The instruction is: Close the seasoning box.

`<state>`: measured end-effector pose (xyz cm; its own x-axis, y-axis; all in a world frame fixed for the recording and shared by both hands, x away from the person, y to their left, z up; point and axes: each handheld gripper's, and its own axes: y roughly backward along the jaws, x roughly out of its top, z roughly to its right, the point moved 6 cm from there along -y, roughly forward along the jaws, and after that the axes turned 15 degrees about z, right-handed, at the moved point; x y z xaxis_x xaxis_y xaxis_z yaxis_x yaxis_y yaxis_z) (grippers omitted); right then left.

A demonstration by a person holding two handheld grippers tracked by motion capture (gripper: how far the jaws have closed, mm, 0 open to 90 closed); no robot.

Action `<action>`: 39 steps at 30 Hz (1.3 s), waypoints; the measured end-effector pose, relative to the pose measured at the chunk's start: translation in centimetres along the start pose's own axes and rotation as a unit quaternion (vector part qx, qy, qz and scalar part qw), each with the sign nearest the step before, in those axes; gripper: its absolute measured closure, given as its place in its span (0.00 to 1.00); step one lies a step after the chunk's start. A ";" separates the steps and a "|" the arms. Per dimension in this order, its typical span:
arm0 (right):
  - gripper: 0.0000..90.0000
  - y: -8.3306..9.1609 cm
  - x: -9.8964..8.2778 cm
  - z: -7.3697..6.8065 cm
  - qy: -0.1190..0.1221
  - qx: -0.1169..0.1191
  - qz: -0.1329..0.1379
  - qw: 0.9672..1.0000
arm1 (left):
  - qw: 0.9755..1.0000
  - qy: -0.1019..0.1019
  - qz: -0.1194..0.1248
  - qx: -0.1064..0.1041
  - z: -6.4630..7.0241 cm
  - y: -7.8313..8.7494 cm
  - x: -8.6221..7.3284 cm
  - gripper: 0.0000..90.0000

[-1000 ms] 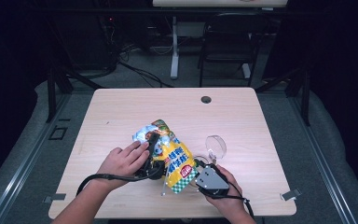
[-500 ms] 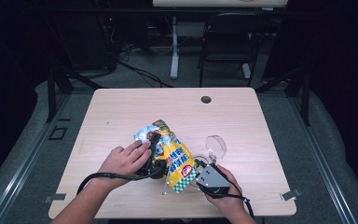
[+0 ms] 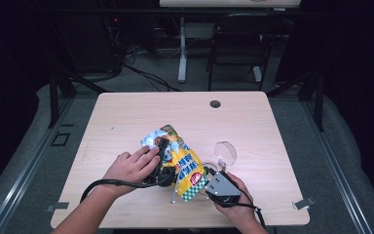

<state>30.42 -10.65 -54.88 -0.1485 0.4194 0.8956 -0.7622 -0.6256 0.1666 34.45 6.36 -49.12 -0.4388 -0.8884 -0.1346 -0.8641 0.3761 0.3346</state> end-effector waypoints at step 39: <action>0.78 0.2 -0.2 0.1 0.009 -0.008 -0.005 1.000 | 1.000 -0.028 -0.007 -0.004 -0.7 -0.1 0.7 0.68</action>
<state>30.41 -10.90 -54.93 -0.1507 0.4374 0.8865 -0.7738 -0.6103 0.1696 34.38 5.50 -48.58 -0.4390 -0.8780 -0.1909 -0.8686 0.3604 0.3400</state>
